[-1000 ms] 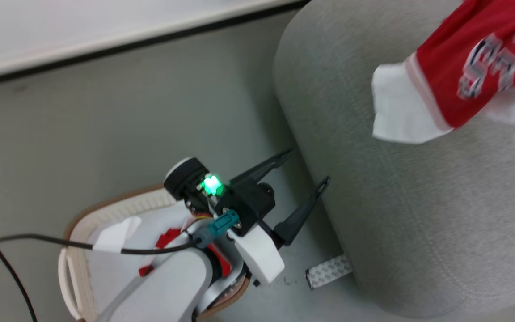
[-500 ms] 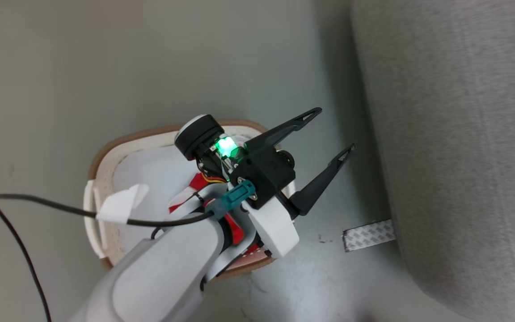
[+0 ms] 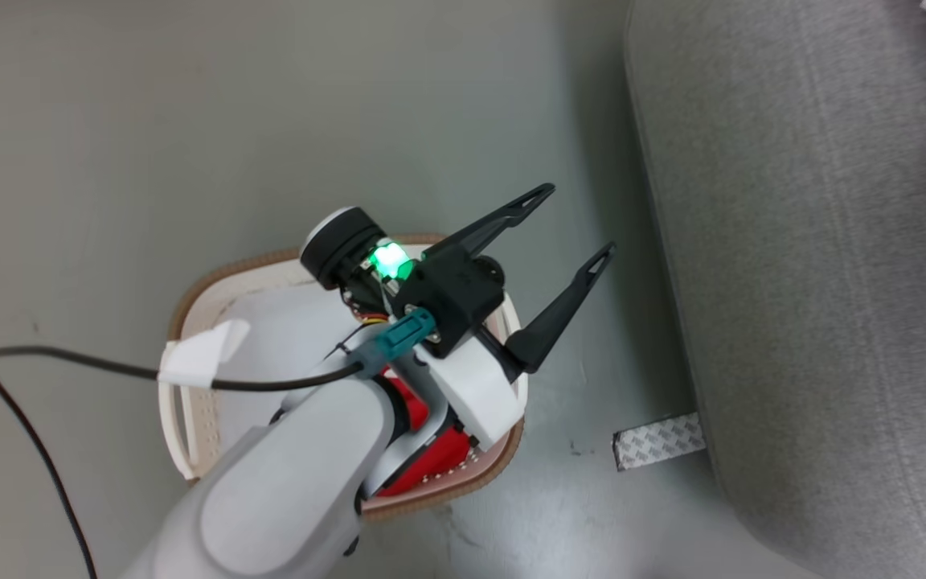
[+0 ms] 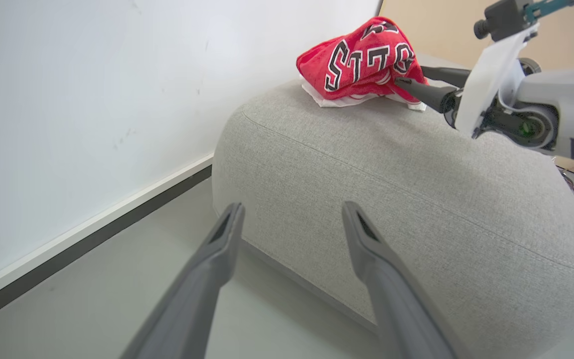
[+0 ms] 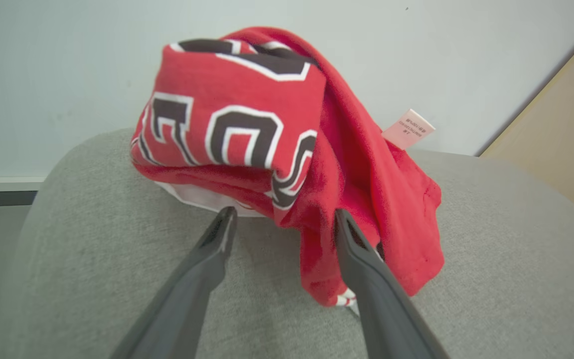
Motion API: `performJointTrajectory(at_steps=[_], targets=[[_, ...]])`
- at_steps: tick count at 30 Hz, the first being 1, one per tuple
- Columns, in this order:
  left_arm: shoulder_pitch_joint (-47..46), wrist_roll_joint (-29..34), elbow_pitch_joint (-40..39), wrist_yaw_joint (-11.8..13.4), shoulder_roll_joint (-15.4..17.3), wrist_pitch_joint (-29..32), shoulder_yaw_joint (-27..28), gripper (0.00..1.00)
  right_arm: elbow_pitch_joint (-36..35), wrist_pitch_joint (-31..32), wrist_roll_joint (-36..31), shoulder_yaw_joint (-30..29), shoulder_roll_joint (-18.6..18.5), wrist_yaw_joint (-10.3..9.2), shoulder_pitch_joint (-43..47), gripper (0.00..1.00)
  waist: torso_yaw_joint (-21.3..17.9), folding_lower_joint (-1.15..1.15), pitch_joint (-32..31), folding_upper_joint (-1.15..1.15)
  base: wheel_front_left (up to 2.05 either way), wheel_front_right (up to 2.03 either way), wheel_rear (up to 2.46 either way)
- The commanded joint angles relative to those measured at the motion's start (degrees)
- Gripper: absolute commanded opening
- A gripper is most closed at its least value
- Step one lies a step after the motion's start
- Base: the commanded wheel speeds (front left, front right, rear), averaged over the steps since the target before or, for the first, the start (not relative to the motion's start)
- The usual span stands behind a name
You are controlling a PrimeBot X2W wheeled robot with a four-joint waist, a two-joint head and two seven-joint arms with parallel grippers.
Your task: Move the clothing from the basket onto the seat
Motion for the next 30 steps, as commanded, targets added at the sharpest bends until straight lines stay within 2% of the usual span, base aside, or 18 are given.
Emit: performJointTrajectory(at_steps=[1, 8, 15, 22, 30], targets=[[0.9, -0.31, 0.12, 0.22, 0.3, -0.61, 0.21, 1.0, -1.37, -0.16, 0.87, 0.7, 0.79, -0.14, 2.5, 1.0, -0.5, 0.0, -1.4, 0.0, 0.0, 0.0, 0.0], [5.82, -2.52, 1.69, 3.31, 1.09, -2.75, 2.1, 1.0, -13.03, -0.18, 5.82, 10.46, 3.55, -0.14, 14.94, 1.0, -1.0, 0.0, -8.46, 0.0, 0.0, 0.0, 0.0], [12.85, -3.43, 3.94, 7.57, 2.52, -7.13, 4.27, 1.0, -21.63, -0.11, 9.88, 19.27, 4.18, -0.14, 24.94, 1.0, 1.31, 0.0, -16.8, 0.0, 0.0, 0.0, 0.0], [20.68, -5.26, 6.93, 11.89, 4.06, -11.82, 7.19, 1.0, -24.39, -0.11, 11.47, 24.06, 4.31, -0.14, 31.87, 1.0, 5.0, 0.0, -24.25, 0.0, 0.0, 0.0, 0.0], [29.36, -6.02, 9.11, 16.54, 5.45, -16.0, 10.04, 1.0, -24.44, -0.12, 11.56, 26.46, 4.35, -0.14, 38.15, 1.0, 7.59, 0.0, -30.12, 0.0, 0.0, 0.0, 0.0]])
